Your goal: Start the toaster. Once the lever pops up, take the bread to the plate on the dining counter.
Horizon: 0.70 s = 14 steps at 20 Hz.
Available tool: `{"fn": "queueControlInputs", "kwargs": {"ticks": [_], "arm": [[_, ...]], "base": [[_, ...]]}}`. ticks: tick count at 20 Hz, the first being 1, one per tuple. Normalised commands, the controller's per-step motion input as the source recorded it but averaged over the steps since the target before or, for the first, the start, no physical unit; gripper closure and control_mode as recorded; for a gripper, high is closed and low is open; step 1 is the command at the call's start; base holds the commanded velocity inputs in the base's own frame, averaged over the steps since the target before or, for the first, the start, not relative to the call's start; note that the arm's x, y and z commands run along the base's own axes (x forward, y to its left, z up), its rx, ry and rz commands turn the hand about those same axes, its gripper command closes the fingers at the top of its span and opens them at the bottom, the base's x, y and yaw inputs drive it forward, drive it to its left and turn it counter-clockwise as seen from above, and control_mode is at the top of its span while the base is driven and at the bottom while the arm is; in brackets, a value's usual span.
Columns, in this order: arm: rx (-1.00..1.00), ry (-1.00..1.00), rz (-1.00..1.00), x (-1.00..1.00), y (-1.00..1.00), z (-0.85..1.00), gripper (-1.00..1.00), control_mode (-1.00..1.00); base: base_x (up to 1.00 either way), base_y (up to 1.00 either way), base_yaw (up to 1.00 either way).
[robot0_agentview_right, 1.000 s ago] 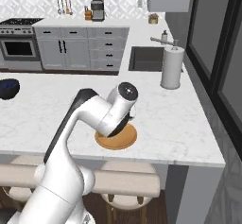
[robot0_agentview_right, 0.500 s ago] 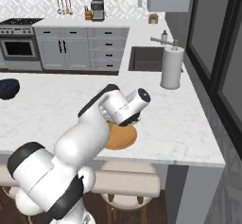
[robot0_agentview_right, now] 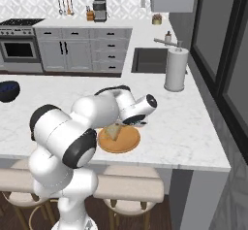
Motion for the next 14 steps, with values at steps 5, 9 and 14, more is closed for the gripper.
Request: {"fn": "queueControlInputs", "kwargs": {"ticks": [5, 9, 14], "arm": [[0.0, -0.05, 0.0, 0.09, 0.0, -0.28, 1.0, -1.0], [-0.07, -0.07, -0.05, -0.26, 0.07, -0.21, 1.0, -1.0], [-0.11, -0.07, -0.13, -0.19, 0.24, -0.23, -1.0, -1.0]], "base": [[0.0, 0.0, 0.0], [0.0, 0.0, 0.0], [0.0, 0.0, 0.0]]}}
